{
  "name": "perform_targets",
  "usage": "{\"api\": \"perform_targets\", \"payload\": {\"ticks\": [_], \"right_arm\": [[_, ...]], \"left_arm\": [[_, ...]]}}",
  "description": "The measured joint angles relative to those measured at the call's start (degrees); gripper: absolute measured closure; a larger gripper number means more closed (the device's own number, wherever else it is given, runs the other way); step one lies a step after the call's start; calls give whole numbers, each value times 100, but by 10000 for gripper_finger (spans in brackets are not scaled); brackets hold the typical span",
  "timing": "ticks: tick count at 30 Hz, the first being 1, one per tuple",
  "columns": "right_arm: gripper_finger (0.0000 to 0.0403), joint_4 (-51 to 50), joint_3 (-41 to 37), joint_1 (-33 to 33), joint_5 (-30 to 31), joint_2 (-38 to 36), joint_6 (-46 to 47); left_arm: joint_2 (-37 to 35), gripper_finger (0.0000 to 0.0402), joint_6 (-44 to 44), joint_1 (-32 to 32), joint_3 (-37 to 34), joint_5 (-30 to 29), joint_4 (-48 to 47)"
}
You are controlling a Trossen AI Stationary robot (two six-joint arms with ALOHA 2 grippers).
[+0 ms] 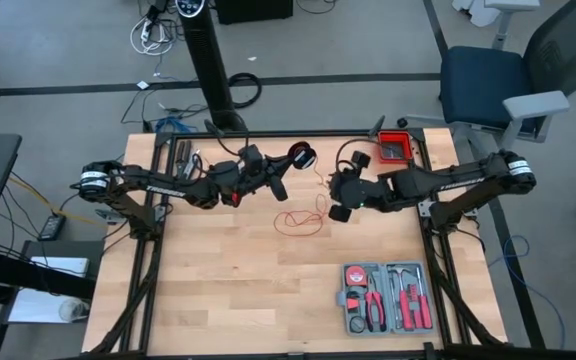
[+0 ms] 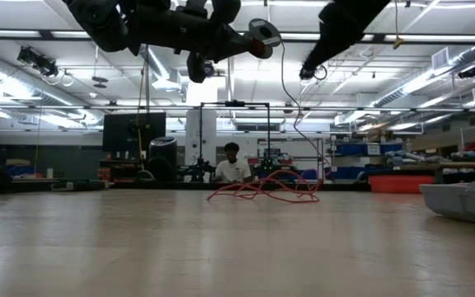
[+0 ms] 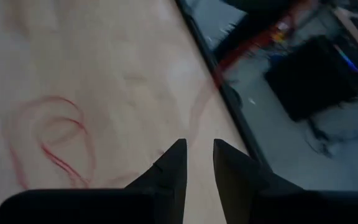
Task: Coil cords
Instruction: Coil the wire
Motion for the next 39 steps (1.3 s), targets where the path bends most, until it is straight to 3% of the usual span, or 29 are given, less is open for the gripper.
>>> {"api": "perform_targets", "payload": {"ticks": [3, 9, 21, 39], "right_arm": [[328, 471, 0, -14, -310, 189, -180], [328, 1195, -120, -152, -351, 388, -528], [328, 3453, -1787, -242, -523, -384, -610], [328, 4163, -1969, -581, -803, -298, -1067]], "left_arm": [[-2, 401, 195, -63, 0, -10, 208], [-2, 401, 604, -302, 0, -119, 481], [-2, 401, 621, -332, 0, -162, 466], [-2, 401, 710, -359, 0, -157, 606]]}}
